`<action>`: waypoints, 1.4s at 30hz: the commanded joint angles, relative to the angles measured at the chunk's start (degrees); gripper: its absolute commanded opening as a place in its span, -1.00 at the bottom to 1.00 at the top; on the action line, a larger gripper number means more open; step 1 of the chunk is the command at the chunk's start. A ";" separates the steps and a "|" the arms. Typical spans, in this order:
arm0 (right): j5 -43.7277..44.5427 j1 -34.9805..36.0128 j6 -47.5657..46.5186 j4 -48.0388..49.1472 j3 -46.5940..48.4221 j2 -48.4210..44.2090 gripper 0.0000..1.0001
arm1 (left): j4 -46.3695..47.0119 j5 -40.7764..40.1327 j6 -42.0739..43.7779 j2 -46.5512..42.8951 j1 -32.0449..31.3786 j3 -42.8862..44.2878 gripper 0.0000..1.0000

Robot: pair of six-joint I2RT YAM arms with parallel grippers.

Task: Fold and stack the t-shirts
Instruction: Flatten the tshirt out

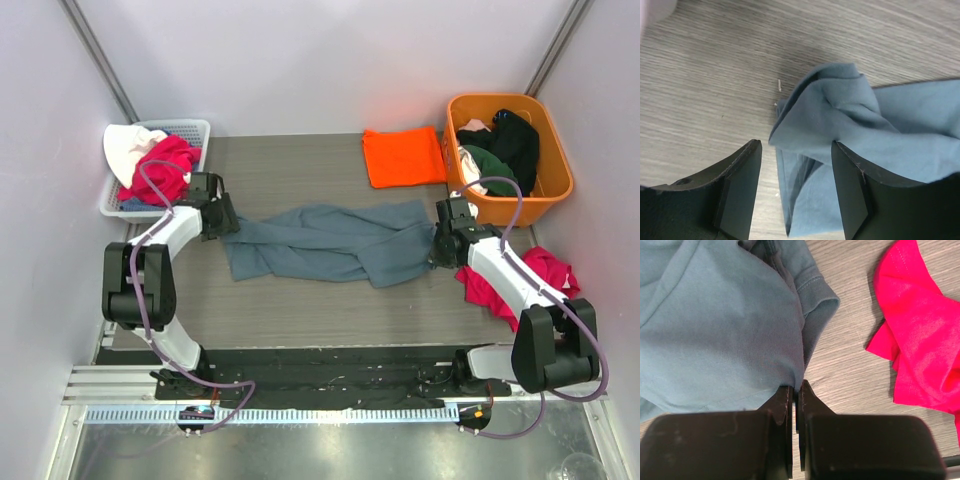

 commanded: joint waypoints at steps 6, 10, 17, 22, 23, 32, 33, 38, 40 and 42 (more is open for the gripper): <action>0.16 -0.31 -0.54 0.61 2.11 1.06 -0.98 | 1.91 -1.46 -0.03 2.03 0.28 1.11 0.19; -0.19 -0.40 -0.62 0.87 1.68 1.24 -0.98 | 2.26 -1.99 0.41 2.82 0.28 1.29 0.20; -0.19 -0.40 -0.71 1.05 1.24 1.15 -0.98 | 3.05 -0.94 0.06 6.95 0.28 2.61 0.16; -0.37 -0.57 -0.97 1.14 1.24 1.33 -0.98 | 3.23 -0.41 -0.38 8.80 0.28 3.13 0.05; -0.46 -0.66 -0.97 1.14 1.24 1.41 -0.98 | 3.23 -0.41 -0.38 8.89 0.28 3.13 -0.02; -0.72 -0.84 -1.06 1.14 0.97 0.98 -0.98 | 1.30 -1.64 0.85 7.49 0.28 4.19 -0.37; -0.81 -0.75 -1.06 1.14 0.97 0.89 -0.98 | 0.95 -1.90 1.29 7.31 0.28 4.71 -0.37; -0.90 -0.84 -0.89 1.14 0.53 0.27 -0.99 | -2.22 -2.96 2.17 5.29 0.28 6.65 -0.35; -0.81 -0.84 -0.89 1.05 0.44 0.10 -0.98 | -2.75 -3.05 2.52 4.15 0.28 7.18 -0.34; -0.99 -0.84 -0.89 1.05 0.36 0.10 -0.98 | -3.01 -3.14 2.61 3.62 0.28 7.53 -0.35</action>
